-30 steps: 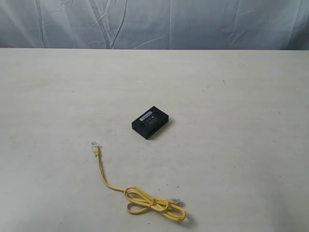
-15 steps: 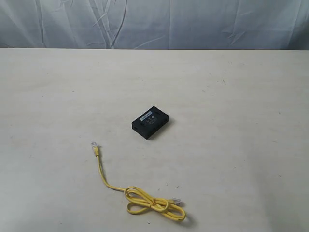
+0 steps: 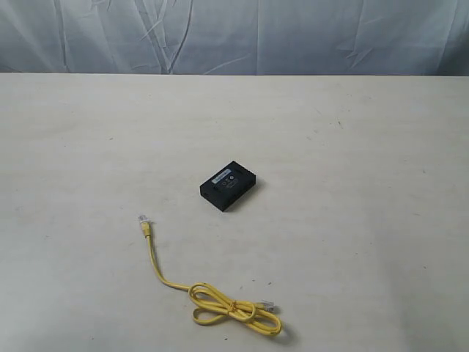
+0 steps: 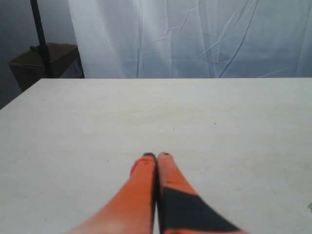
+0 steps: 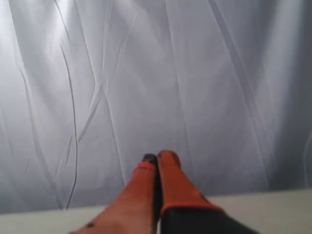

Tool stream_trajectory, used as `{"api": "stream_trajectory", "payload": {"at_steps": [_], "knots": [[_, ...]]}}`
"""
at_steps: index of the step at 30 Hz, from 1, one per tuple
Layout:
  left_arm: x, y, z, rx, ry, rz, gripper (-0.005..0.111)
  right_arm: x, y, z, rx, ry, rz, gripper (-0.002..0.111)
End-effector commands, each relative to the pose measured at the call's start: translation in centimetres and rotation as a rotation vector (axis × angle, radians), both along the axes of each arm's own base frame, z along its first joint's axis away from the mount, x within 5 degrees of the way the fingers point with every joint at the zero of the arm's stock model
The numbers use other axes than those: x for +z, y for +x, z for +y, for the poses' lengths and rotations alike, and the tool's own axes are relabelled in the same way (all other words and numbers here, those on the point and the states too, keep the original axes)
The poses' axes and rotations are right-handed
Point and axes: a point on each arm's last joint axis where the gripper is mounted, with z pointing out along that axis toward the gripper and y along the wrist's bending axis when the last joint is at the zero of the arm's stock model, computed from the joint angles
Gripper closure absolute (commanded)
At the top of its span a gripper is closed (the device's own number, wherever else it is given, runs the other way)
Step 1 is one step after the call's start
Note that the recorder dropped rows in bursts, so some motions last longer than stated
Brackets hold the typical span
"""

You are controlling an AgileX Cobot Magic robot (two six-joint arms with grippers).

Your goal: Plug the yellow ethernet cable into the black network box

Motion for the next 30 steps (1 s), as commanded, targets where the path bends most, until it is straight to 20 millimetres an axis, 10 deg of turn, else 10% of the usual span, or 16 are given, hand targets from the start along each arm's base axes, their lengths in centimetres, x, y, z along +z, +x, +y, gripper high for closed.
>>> {"api": "stream_trajectory", "payload": {"at_steps": [1, 5, 12, 30], "knots": [[0.0, 0.0, 0.0, 0.003, -0.002, -0.015, 0.107, 3.3, 0.9, 0.4, 0.036, -0.07, 0.453, 0.109], [0.0, 0.0, 0.0, 0.003, -0.002, -0.015, 0.107, 6.2, 4.3, 0.5, 0.026, -0.147, 0.759, 0.109], [0.0, 0.0, 0.0, 0.003, -0.002, -0.015, 0.107, 1.8, 10.9, 3.3, 0.233, -0.12, 1.204, 0.109], [0.0, 0.0, 0.0, 0.004, 0.0, -0.015, 0.107, -4.8, 16.1, 29.0, 0.65, -0.663, 1.473, 0.109]]}}
